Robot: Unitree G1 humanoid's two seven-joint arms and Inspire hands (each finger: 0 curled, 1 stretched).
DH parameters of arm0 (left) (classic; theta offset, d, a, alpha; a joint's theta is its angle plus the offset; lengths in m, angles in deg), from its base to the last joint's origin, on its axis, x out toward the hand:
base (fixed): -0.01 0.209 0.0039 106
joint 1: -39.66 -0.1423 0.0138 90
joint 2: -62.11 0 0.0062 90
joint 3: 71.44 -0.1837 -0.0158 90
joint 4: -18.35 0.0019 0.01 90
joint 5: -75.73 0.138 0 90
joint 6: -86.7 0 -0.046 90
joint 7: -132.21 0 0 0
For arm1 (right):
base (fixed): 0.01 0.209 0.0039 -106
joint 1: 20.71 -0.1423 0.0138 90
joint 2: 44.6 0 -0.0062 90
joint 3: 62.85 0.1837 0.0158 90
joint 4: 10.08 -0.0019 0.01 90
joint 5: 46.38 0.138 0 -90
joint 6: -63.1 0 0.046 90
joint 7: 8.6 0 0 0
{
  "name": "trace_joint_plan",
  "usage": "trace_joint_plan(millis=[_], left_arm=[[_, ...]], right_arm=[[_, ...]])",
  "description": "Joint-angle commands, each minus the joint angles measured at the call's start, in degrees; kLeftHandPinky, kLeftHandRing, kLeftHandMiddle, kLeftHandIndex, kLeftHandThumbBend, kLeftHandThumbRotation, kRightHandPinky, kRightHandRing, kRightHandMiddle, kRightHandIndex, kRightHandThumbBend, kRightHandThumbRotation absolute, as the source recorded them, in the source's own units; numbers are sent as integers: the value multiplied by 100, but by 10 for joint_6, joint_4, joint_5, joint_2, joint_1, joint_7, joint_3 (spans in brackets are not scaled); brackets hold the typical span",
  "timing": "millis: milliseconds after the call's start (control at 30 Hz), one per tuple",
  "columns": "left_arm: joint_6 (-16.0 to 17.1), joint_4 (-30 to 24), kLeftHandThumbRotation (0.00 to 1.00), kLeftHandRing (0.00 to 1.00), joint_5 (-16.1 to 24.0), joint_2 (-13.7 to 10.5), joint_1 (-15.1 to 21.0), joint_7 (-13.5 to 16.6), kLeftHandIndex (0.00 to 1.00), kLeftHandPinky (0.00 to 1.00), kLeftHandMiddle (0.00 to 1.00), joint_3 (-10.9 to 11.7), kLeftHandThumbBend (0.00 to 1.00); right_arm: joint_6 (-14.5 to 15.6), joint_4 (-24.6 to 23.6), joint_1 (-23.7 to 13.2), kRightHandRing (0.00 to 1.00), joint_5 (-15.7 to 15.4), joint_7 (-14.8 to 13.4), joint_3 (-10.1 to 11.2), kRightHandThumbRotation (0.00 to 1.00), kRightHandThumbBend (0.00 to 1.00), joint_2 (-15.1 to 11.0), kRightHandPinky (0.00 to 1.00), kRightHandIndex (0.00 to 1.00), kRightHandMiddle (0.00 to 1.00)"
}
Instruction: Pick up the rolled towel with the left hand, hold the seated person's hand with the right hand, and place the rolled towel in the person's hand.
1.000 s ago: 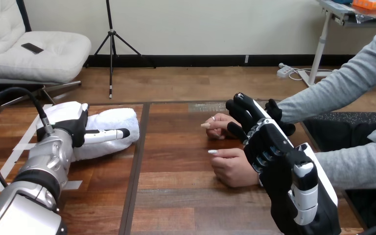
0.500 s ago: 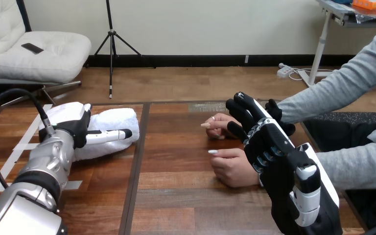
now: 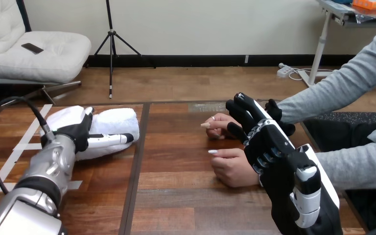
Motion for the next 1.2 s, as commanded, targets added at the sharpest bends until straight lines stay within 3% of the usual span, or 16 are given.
trace_joint_plan(millis=[0, 533, 1167], left_arm=[[9, -12, 80, 97, -4, 1, 11, 15, 96, 98, 97, 6, 86], [6, -12, 80, 97, 5, 1, 14, 3, 95, 99, 96, -8, 84], [7, -11, 76, 97, 5, 6, 8, -3, 95, 99, 96, -7, 79]], right_arm=[[-10, -32, -14, 100, 3, -6, -3, 100, 90, 5, 100, 94, 94], [-15, -33, -11, 100, 4, -6, -8, 100, 90, 5, 100, 96, 96], [-20, -32, -11, 100, 5, -10, -10, 100, 91, 6, 100, 96, 95]])
